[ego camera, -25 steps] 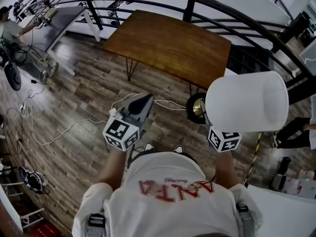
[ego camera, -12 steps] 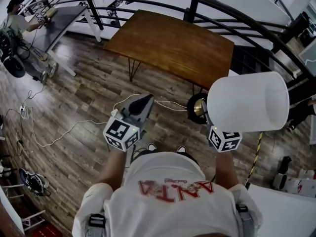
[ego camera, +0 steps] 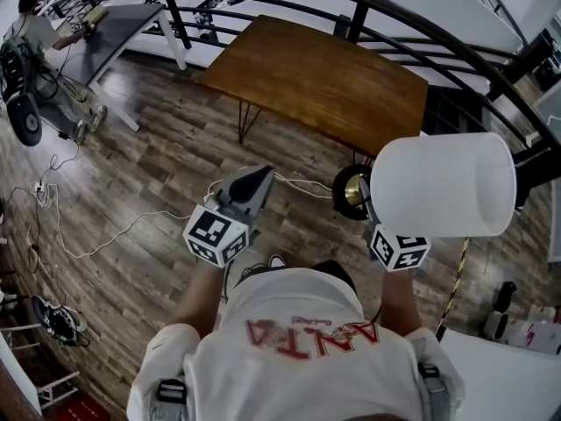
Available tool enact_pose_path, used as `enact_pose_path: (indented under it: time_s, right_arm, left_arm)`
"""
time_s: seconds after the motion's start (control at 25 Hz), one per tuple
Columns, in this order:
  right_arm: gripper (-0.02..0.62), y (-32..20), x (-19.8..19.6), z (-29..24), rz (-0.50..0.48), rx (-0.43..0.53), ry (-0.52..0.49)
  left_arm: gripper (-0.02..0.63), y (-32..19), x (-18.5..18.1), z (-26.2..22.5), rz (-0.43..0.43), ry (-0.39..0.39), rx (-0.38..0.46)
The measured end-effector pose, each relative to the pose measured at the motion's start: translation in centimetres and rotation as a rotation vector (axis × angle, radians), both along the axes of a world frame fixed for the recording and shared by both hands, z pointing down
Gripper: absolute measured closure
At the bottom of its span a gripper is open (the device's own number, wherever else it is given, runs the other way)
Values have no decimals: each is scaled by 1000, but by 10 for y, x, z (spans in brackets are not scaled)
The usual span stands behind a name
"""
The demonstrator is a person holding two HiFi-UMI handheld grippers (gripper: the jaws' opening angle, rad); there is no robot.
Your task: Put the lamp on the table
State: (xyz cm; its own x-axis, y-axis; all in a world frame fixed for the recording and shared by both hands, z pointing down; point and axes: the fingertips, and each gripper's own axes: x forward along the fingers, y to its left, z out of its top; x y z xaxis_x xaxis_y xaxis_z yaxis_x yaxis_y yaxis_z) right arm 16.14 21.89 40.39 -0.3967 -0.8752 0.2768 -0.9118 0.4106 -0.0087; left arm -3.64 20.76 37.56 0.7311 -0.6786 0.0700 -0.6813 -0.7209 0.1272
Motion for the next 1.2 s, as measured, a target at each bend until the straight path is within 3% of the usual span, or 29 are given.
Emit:
enact_pose_path:
  time_s: [0.56,1.2]
  right_arm:
    - [517,-32,-25,4,-24,-11,27]
    - [518,-165,-2,3,-74,0,36]
  left_arm:
    - [597,-31,-20,9,-4,29,-15]
    - [597,-154,6,9,-35,11,-8]
